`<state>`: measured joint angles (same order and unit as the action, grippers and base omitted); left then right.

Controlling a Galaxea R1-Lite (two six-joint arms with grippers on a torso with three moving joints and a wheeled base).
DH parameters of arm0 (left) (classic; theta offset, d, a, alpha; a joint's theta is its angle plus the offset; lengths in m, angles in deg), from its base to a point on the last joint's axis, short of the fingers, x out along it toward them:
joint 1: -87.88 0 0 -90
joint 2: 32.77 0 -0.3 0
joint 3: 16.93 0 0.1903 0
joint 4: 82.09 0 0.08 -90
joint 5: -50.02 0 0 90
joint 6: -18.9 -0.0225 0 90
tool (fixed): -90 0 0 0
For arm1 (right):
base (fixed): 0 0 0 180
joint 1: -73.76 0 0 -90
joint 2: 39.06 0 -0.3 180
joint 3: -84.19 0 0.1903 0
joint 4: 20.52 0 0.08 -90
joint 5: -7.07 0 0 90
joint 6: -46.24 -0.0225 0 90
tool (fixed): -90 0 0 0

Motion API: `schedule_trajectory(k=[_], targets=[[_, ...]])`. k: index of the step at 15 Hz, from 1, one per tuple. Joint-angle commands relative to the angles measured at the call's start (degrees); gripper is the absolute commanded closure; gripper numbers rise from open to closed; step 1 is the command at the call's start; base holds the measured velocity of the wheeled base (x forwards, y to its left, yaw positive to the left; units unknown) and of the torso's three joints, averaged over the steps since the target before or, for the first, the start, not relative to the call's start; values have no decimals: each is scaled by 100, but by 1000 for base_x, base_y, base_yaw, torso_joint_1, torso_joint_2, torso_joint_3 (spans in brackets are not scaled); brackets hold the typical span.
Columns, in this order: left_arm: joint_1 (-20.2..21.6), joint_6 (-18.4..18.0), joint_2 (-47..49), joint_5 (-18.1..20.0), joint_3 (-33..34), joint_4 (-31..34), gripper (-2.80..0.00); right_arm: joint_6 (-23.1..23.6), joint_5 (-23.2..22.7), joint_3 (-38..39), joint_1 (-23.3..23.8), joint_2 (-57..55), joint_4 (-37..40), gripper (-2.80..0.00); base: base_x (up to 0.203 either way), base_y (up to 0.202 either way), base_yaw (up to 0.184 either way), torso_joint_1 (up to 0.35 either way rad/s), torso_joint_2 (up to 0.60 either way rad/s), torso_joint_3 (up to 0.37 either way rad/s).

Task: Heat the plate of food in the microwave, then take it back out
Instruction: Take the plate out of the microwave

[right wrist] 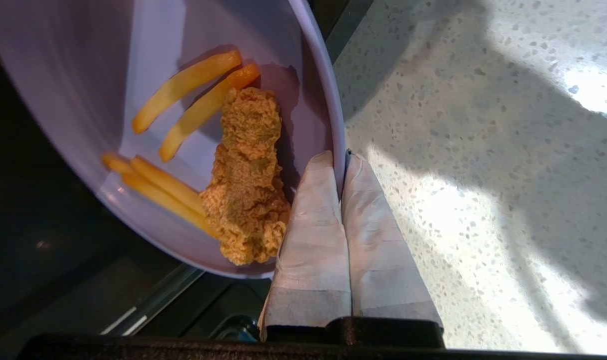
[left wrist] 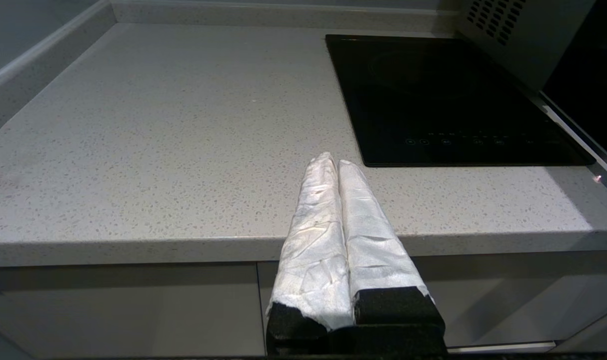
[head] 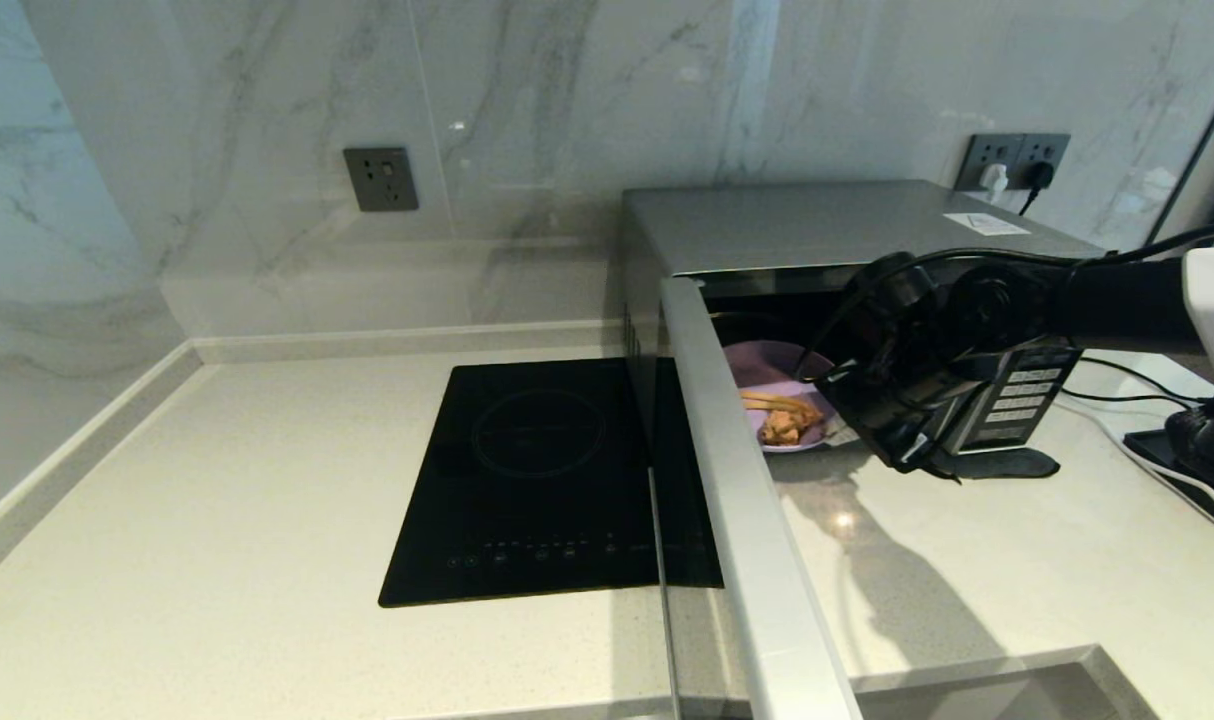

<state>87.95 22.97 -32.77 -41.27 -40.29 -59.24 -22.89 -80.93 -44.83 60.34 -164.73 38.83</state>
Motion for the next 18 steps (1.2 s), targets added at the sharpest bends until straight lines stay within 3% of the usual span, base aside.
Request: schedule_trajectory(k=[1, 11, 18], targets=[[1, 6, 9, -3, 0, -2, 0, -39, 2, 162, 6, 299, 14, 0, 0, 0, 0, 0, 0, 0], [1, 6, 9, -3, 0, -2, 0, -65, -37, 932, 163, 1061, 7, 0, 0, 0, 0, 0, 0, 0], [1, 6, 9, -3, 0, -2, 0, -49, -345, 1890, 453, 2104, 5, 0, 0, 0, 0, 0, 0, 0]])
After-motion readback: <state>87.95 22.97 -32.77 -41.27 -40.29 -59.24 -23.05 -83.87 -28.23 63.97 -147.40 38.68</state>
